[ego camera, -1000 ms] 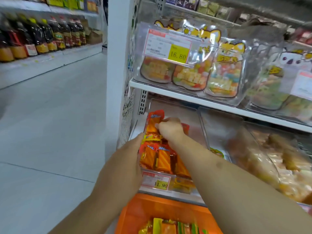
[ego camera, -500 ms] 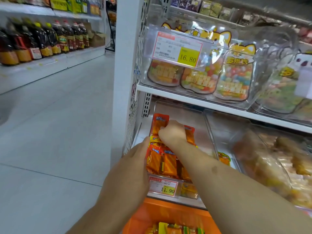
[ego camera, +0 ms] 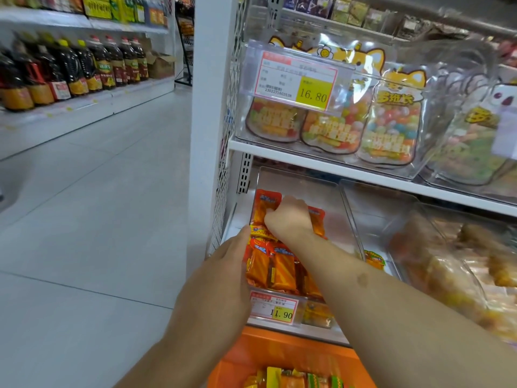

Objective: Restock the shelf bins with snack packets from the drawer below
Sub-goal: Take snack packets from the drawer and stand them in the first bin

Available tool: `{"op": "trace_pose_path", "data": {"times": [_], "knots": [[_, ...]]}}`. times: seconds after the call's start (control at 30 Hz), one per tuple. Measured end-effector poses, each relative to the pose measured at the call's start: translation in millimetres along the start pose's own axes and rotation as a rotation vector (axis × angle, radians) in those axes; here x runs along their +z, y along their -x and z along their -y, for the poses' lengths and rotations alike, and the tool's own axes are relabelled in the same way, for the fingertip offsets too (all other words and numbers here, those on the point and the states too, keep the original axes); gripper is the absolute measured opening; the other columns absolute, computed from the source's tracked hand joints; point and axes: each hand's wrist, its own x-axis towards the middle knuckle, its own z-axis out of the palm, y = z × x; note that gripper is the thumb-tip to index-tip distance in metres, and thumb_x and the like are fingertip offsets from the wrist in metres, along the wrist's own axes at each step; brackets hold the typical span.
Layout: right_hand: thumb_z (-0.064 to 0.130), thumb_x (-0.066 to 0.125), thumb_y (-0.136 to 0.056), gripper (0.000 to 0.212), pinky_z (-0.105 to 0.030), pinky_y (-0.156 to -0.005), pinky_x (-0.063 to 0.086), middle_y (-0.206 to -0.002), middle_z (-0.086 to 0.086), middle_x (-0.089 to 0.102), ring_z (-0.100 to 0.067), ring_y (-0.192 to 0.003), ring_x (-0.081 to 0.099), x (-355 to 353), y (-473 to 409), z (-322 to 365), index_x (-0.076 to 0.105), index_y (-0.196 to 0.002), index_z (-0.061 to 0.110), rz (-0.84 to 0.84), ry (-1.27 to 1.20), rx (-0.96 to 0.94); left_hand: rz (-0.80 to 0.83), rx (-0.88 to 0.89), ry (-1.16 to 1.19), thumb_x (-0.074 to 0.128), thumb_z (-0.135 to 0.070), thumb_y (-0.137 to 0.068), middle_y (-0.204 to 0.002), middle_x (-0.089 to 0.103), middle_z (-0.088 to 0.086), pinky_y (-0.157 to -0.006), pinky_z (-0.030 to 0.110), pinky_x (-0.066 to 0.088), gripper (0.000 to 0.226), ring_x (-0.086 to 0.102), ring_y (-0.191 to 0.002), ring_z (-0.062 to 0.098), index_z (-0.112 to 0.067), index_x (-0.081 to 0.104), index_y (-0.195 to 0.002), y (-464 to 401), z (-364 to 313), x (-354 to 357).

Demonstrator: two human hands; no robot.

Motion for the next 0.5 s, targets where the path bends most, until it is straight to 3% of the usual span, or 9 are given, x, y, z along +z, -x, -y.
{"op": "trace_pose_path", "data": {"times": [0.1, 0.2, 0.33, 0.5], "knots": [[0.04, 0.052, -0.097, 0.034, -0.039, -0.079, 0.063, -0.105, -0.01, 0.067, -0.025, -0.089, 0.068, 1, 2, -3, 0.06, -0.114, 0.012, -0.042, -0.026, -0.019, -0.009, -0.005, 0.013, 0.038, -0.048, -0.104, -0.146, 0.052, -0.023, -0.099, 0.03, 0.057, 0.06, 0.059, -0.125, 0.004, -0.054, 0.009, -0.157, 0, 3, 1], [0.041, 0.051, -0.097, 0.034, -0.04, -0.078, 0.063, -0.105, -0.009, 0.067, -0.023, -0.087, 0.068, -4, 8, -6, 0.059, -0.117, 0.014, -0.059, -0.052, -0.044, -0.008, -0.015, 0.056, 0.031, -0.055, -0.098, -0.138, 0.057, -0.025, -0.094, 0.029, 0.059, 0.058, 0.061, -0.117, 0.002, -0.057, 0.015, -0.154, 0, 4, 2], [0.035, 0.054, -0.097, 0.033, -0.038, -0.08, 0.063, -0.106, -0.007, 0.069, -0.02, -0.089, 0.068, -25, 34, -9, 0.056, -0.124, 0.017, -0.061, -0.132, -0.11, -0.027, -0.021, 0.105, 0.045, -0.046, -0.104, -0.133, 0.058, -0.024, -0.083, 0.021, 0.058, 0.053, 0.057, -0.102, -0.004, -0.057, 0.022, -0.151, 2, 5, 3], [0.026, 0.064, -0.097, 0.03, -0.03, -0.089, 0.058, -0.108, 0.011, 0.065, -0.008, -0.099, 0.063, -72, 105, -22, 0.06, -0.127, 0.027, -0.109, -0.339, -0.211, -0.067, 0.009, 0.068, 0.054, -0.046, -0.102, -0.144, 0.054, -0.018, -0.083, 0.022, 0.056, 0.058, 0.054, -0.113, 0.0, -0.047, 0.029, -0.154, 13, 2, 0]]}}
